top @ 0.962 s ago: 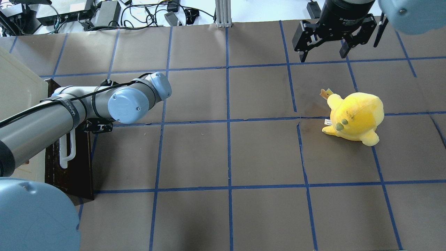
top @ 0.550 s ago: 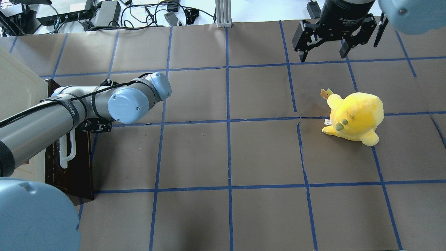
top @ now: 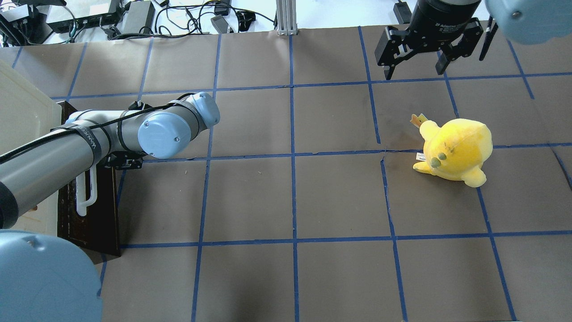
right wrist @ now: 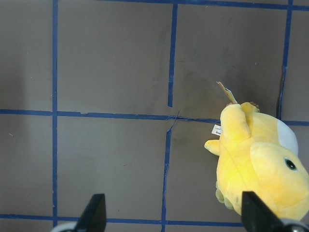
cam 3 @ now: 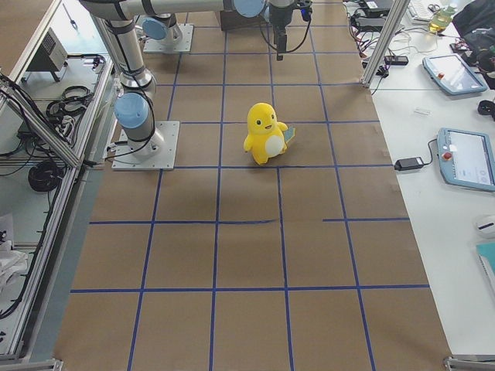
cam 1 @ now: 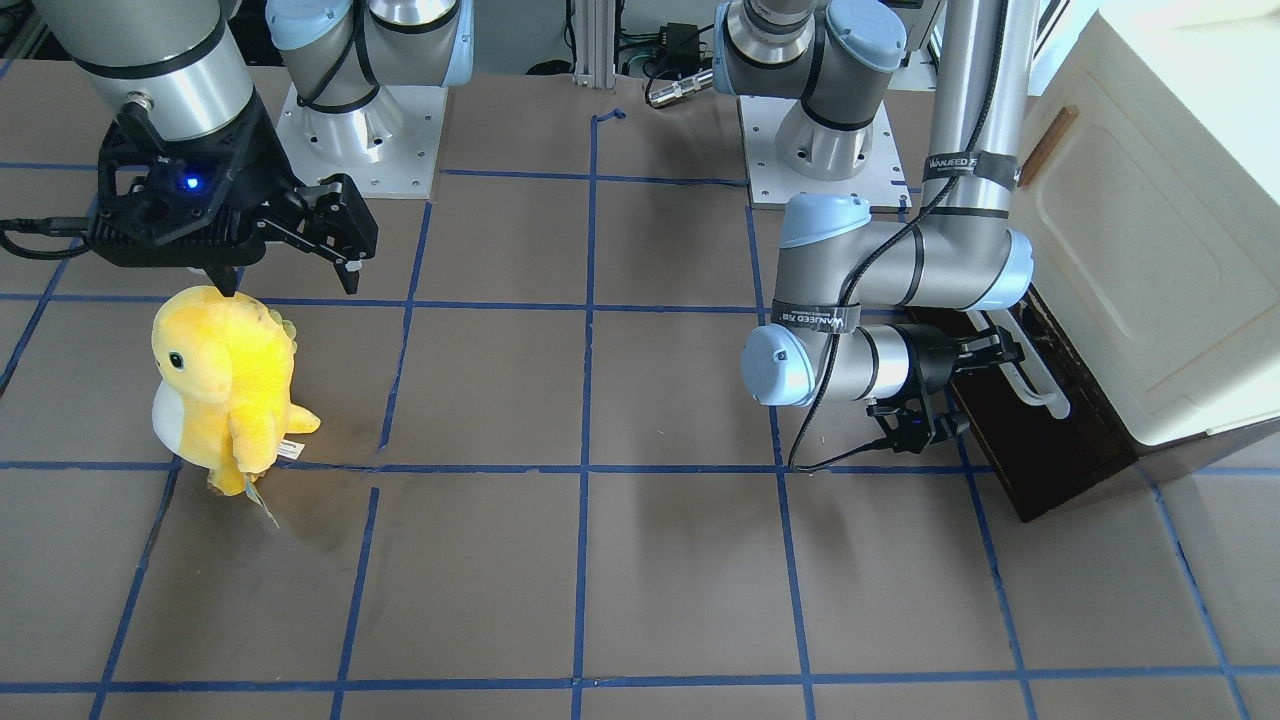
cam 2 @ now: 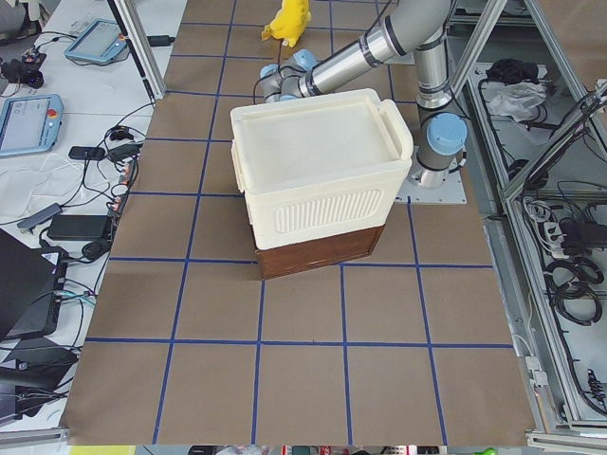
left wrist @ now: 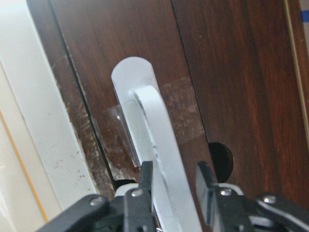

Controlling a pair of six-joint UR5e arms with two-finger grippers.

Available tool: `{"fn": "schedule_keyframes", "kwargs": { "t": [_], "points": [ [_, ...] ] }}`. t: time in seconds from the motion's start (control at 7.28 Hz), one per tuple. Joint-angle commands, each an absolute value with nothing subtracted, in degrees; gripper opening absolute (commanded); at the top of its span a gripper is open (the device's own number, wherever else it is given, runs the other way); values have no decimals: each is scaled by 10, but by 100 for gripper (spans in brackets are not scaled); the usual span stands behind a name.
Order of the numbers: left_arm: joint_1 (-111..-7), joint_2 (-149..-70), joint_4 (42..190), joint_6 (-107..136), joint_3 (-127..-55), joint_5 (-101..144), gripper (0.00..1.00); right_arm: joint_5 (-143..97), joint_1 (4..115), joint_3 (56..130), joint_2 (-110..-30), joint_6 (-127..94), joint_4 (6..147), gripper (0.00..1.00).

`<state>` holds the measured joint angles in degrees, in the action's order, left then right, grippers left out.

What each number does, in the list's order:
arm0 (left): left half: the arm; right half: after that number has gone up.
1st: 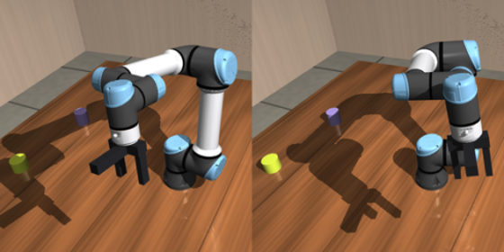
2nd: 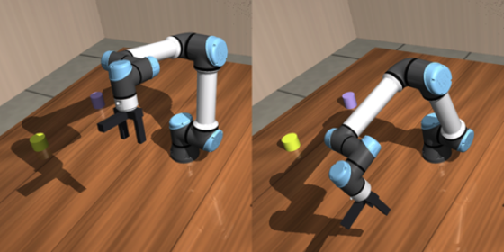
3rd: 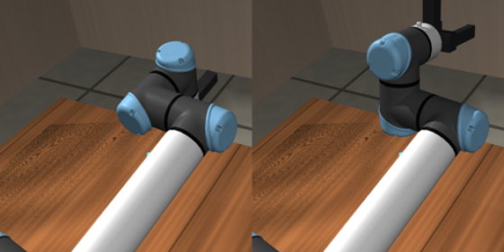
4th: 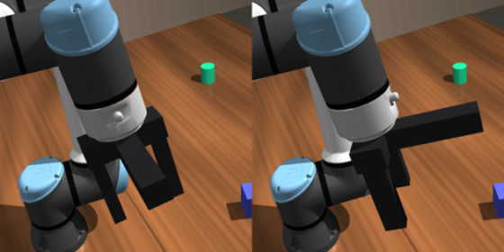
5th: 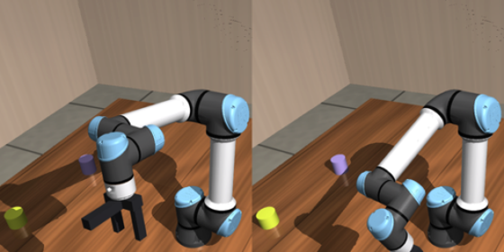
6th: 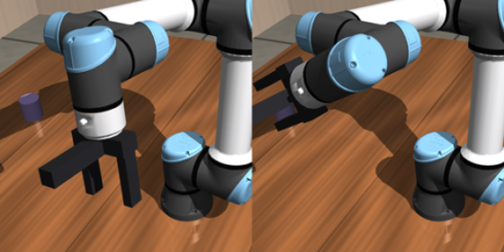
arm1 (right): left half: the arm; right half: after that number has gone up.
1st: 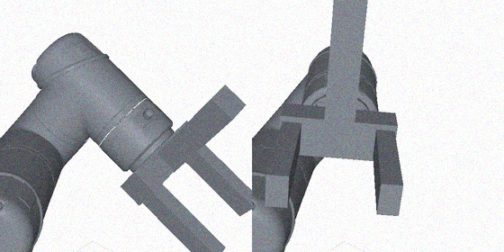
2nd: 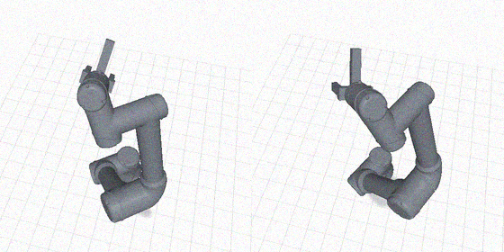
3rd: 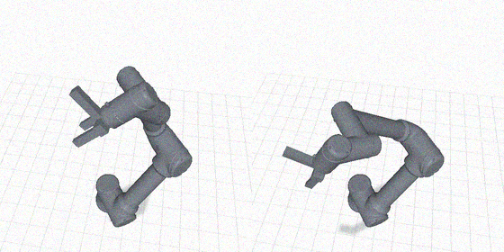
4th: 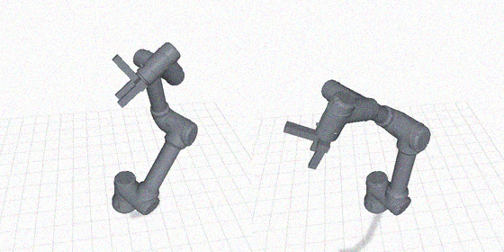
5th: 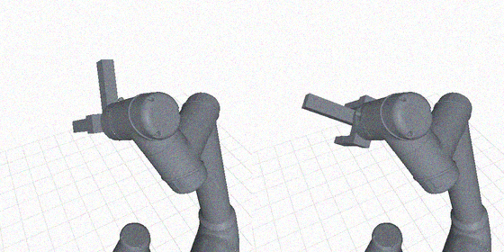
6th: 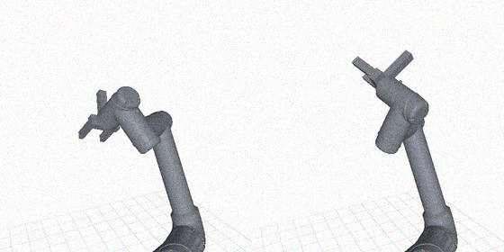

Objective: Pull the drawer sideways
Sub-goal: 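Pull the drawer handle away from the cabinet with the left gripper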

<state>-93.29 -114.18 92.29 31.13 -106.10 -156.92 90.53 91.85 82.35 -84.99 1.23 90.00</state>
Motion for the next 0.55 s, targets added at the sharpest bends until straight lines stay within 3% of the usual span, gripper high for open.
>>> {"fn": "schedule_keyframes", "kwargs": {
  "t": [0.0, 0.41],
  "points": [
    [-933, -1141, 922, 311, -1061, -1568, 29, 905, 918, 824, -850, 12, 900, 100],
    [-933, -1141, 920, 308, -1054, -1566, 27, 905, 918, 824, -850, 12, 900, 100]
  ]
}}
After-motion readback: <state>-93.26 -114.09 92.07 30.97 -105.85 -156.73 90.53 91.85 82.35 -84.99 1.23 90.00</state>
